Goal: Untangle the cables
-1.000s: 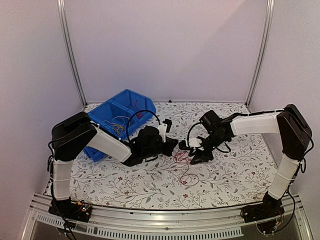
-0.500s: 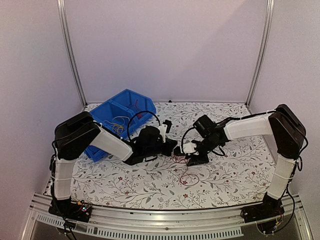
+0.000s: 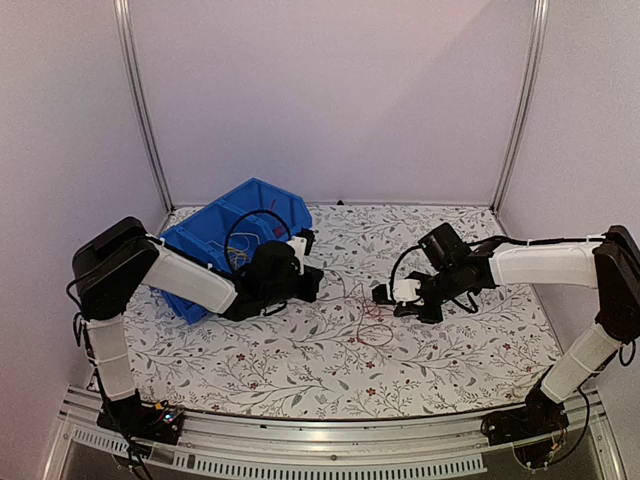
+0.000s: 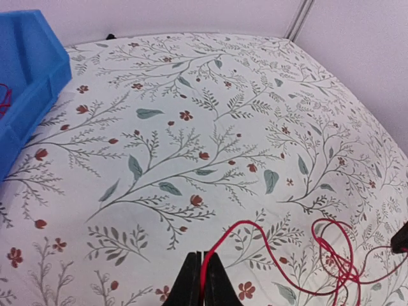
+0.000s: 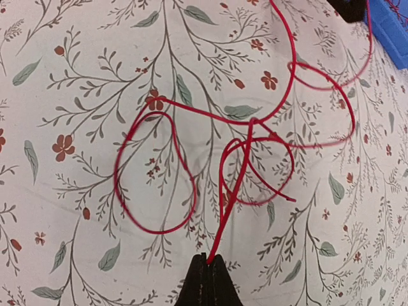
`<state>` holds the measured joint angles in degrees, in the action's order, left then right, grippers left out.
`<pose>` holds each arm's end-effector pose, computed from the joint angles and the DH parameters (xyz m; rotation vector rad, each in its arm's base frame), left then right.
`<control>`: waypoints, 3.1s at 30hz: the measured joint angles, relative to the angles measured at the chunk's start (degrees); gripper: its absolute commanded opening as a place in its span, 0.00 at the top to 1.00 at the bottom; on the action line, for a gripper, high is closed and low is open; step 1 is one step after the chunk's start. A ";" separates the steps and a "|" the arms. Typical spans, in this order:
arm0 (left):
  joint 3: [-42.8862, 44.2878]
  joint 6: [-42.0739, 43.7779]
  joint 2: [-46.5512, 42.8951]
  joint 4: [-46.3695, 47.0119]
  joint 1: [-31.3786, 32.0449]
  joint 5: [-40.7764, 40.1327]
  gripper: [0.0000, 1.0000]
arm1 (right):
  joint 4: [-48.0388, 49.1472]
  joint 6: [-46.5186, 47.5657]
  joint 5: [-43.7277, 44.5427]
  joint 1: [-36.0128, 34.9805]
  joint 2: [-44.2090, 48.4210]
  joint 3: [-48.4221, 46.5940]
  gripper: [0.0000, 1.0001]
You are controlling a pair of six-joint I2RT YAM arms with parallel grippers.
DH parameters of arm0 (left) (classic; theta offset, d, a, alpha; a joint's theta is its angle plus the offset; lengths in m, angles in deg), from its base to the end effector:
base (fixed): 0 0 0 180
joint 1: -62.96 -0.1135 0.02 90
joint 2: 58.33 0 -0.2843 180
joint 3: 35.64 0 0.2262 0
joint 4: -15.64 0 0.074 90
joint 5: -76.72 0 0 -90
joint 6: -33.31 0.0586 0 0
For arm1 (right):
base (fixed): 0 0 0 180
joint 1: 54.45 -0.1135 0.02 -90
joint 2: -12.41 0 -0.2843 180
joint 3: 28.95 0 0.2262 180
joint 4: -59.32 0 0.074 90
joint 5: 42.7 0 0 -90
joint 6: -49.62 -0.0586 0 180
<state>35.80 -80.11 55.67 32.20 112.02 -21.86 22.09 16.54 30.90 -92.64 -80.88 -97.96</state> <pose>0.2824 -0.3122 0.1624 0.3661 2.0480 -0.6419 0.2292 0.2013 0.1899 -1.9789 1.6812 0.2617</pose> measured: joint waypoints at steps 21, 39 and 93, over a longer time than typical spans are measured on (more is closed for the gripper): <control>-7.63 9.86 -31.82 -6.56 -6.10 -17.79 1.00 | -3.04 -3.58 -6.21 31.12 1.51 2.82 1.00; 36.44 15.41 -11.13 -18.40 -12.24 -1.29 1.00 | -8.07 -13.75 -24.06 27.02 -0.09 -10.62 0.53; 59.28 16.98 11.17 -29.00 -28.35 7.80 1.00 | -7.32 -18.12 -25.22 26.99 0.11 -6.71 0.52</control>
<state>95.07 -63.13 66.84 3.20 83.67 -14.05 14.77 -1.57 5.68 -65.65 -80.77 -104.67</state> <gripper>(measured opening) 0.000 0.485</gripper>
